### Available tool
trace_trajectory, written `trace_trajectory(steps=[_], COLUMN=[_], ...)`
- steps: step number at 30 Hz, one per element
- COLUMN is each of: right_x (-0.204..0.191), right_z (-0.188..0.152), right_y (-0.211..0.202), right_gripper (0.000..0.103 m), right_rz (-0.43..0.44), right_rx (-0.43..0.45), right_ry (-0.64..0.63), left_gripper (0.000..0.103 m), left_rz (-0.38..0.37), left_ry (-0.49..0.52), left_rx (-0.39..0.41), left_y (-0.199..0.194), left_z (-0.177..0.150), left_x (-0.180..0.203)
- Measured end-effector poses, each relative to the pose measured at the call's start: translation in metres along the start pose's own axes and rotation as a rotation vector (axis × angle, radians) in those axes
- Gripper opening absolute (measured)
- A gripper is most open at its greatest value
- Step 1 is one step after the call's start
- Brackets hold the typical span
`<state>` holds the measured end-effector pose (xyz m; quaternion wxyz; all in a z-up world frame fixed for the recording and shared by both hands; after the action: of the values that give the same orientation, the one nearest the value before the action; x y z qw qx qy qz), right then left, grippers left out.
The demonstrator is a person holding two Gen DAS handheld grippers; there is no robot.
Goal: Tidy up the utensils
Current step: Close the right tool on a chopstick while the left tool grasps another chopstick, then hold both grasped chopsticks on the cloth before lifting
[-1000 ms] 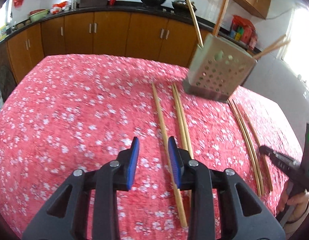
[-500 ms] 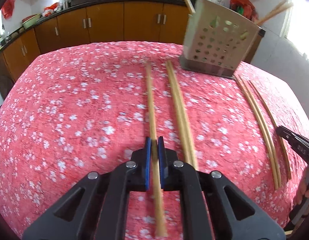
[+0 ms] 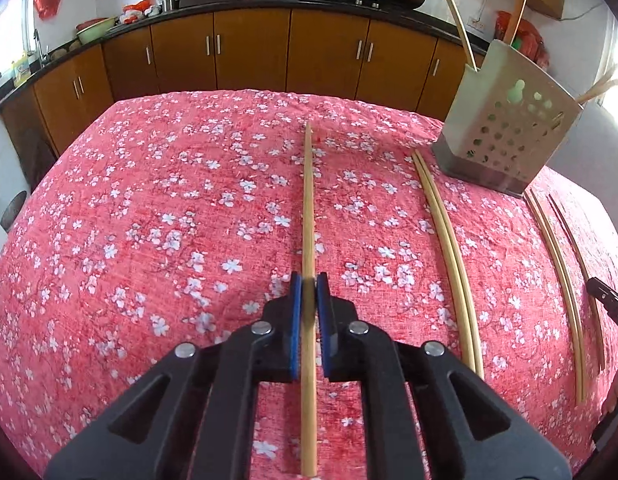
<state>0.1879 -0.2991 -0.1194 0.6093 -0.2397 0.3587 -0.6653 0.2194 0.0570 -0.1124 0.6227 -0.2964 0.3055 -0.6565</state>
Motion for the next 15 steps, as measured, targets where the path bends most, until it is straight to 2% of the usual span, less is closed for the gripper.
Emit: trace_trajectory(steps=[15], right_x=[0.0014], right_z=[0.0018], right_y=[0.0013], right_gripper=[0.009], right_rz=[0.003], right_rx=[-0.001], right_ry=[0.006], left_gripper=[0.01], left_rz=[-0.018], left_ry=[-0.021], left_rx=[0.003], left_y=[-0.001], left_z=[0.0004], left_x=[0.0009])
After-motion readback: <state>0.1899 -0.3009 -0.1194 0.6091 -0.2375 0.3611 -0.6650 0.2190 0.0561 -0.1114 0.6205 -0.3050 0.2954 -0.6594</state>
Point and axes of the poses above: each gripper's, at about its wrist camera, not at the fingertips, and y roughly the way its jaws point, x to its right, z to its top, the point moved 3 cm from there along y, roughly the way its jaws point, and after that the axes turned 7 degrees about y, right-handed, at the moved point
